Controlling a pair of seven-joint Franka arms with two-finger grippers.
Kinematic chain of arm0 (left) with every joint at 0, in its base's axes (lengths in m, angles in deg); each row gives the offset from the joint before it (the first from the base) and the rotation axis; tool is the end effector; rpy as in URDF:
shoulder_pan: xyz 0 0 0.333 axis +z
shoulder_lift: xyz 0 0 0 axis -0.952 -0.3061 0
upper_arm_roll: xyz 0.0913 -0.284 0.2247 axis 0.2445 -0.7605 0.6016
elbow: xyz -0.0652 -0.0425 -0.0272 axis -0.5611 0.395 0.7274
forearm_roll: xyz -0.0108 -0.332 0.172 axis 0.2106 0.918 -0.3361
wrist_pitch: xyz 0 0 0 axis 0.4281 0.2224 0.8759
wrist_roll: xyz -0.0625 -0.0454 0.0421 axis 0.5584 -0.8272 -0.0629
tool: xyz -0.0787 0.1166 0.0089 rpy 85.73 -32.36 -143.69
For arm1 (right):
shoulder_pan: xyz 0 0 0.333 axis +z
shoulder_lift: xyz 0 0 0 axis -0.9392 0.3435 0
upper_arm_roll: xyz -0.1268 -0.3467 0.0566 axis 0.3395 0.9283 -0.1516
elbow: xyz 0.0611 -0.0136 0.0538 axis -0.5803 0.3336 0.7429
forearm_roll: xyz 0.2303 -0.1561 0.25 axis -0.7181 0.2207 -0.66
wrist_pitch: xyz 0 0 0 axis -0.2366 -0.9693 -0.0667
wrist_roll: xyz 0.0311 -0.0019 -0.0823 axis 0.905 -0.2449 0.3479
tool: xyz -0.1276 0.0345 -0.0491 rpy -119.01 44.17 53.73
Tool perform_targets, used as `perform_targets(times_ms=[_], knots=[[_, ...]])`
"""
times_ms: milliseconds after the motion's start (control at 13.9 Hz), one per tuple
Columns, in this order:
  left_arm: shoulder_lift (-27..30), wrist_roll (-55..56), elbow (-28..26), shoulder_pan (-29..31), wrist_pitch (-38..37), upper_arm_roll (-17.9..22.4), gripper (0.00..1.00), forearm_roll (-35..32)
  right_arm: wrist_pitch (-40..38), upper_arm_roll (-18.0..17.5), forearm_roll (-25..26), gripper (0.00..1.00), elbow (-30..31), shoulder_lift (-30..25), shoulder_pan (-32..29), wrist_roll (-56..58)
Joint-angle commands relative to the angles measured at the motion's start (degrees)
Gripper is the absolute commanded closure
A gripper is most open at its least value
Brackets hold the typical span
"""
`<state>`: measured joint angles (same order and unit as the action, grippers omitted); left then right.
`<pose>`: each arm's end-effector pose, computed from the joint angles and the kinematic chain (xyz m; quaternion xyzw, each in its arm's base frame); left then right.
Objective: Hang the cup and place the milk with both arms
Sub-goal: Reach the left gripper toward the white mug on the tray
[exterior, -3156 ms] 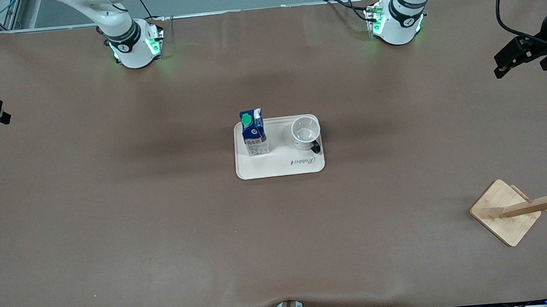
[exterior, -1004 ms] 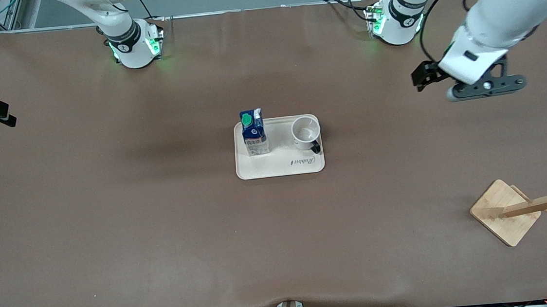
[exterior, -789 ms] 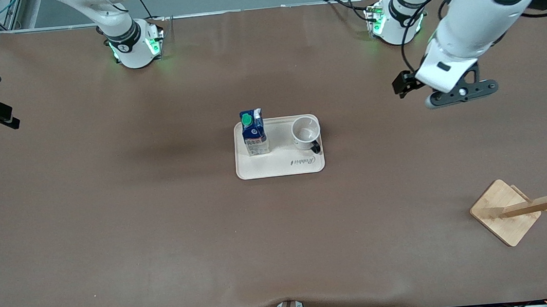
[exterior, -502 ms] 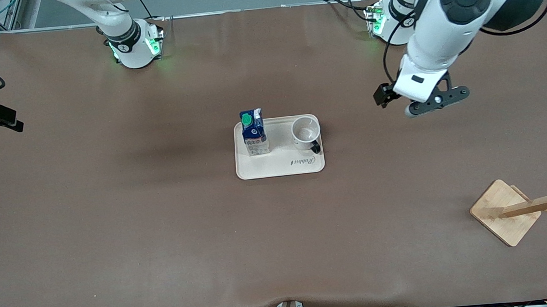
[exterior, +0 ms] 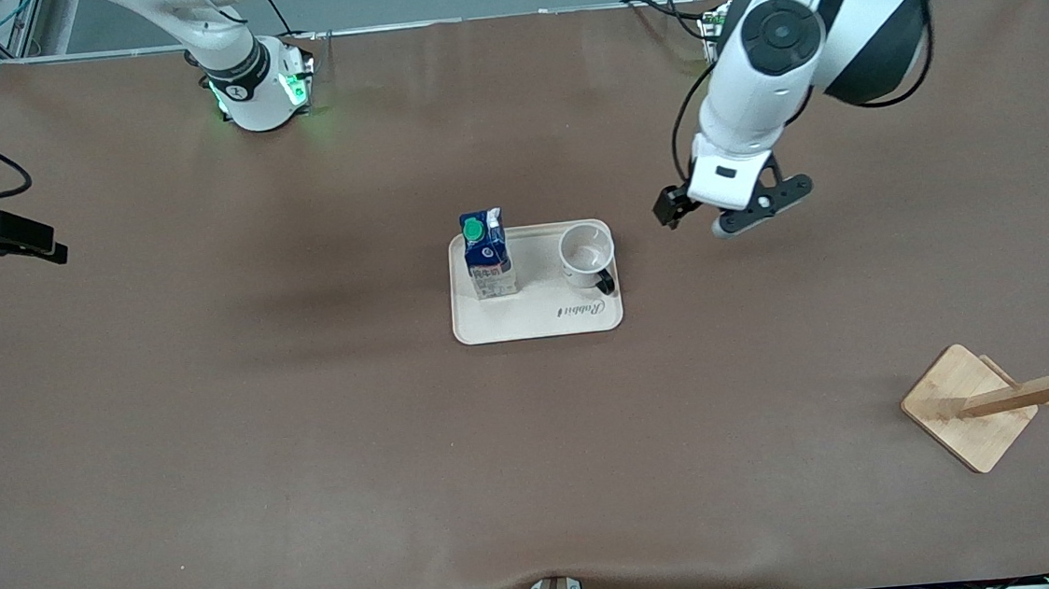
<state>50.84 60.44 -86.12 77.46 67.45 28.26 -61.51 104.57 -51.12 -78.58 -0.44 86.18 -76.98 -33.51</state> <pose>0.4576 -0.2823 0.4523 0.9774 0.2110 -0.0096 0.0013 0.5480 -0.0402 0.6235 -0.9977 0.0015 0.0625 0.0261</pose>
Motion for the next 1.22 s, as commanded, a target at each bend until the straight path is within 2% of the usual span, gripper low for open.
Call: perform_targets(times_ms=[0,215,502,717,1148], knots=[[-2.9,6.1,-2.1,-1.1,6.5,-1.7,0.00,0.2,-2.0,-0.4,-1.4,0.00,-0.2,0.6,-0.1,-0.2],[-5.7,11.6,-5.3,-3.1,15.3,-1.7,0.00,-0.1,-2.5,-0.4,-1.4,0.00,-0.4,1.1,0.7,-0.2],[-9.9,17.8,-6.1,-5.2,18.3,-1.7,0.00,-4.8,-1.8,-0.3,-1.3,0.00,-0.4,2.3,1.3,-0.1],[-13.5,22.9,-6.1,-6.6,19.9,-1.7,0.11,-9.1,1.3,-0.4,-1.1,0.00,-0.6,3.9,1.5,-0.1],[-20.8,35.4,-5.5,-7.9,22.0,-1.7,0.21,-21.7,2.0,-0.4,-1.2,0.00,0.7,5.6,5.3,-0.2]])
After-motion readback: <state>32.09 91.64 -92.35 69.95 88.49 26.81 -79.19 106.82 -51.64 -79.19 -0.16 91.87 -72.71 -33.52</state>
